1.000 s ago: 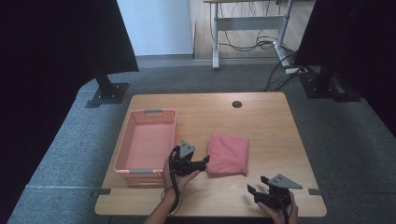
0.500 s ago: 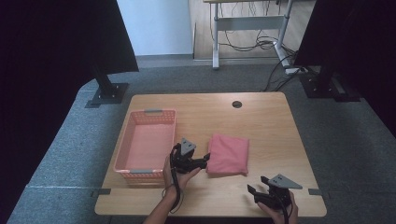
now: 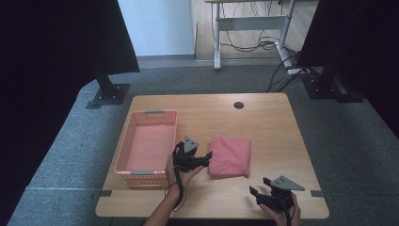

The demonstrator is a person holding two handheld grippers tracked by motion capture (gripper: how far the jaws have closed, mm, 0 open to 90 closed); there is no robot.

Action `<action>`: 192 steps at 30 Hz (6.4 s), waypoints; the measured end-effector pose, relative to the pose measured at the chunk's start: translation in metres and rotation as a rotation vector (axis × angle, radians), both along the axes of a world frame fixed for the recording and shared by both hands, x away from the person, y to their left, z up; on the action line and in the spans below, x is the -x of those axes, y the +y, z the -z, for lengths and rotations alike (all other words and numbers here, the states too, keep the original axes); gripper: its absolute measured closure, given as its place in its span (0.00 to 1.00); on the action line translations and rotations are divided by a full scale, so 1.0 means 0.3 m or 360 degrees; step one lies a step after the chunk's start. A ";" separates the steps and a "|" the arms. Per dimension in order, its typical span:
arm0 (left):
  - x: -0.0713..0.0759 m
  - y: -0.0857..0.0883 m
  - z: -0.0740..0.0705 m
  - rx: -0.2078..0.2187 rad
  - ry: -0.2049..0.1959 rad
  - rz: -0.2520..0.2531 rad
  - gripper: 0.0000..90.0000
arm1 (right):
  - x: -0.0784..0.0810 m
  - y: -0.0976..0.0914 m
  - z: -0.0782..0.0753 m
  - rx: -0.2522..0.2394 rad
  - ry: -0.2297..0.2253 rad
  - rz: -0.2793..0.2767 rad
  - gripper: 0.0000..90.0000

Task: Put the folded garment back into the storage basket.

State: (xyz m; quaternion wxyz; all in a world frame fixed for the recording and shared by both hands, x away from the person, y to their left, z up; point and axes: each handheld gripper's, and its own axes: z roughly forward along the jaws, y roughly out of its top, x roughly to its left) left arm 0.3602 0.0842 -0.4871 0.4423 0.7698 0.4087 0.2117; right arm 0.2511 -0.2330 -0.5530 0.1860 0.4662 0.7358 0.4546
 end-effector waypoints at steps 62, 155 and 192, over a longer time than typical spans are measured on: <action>-0.121 -0.071 0.018 -0.0111 0.0022 -0.0006 0.26 | -0.003 -0.006 0.005 0.0011 0.0015 0.0012 0.33; -0.313 -0.170 0.191 -0.0238 0.0199 -0.0033 0.27 | -0.005 -0.001 0.011 0.0037 0.0029 -0.0001 0.32; -0.237 -0.182 0.161 -0.0133 0.0135 0.0078 0.87 | -0.006 -0.001 0.011 0.0046 0.0024 -0.0002 0.32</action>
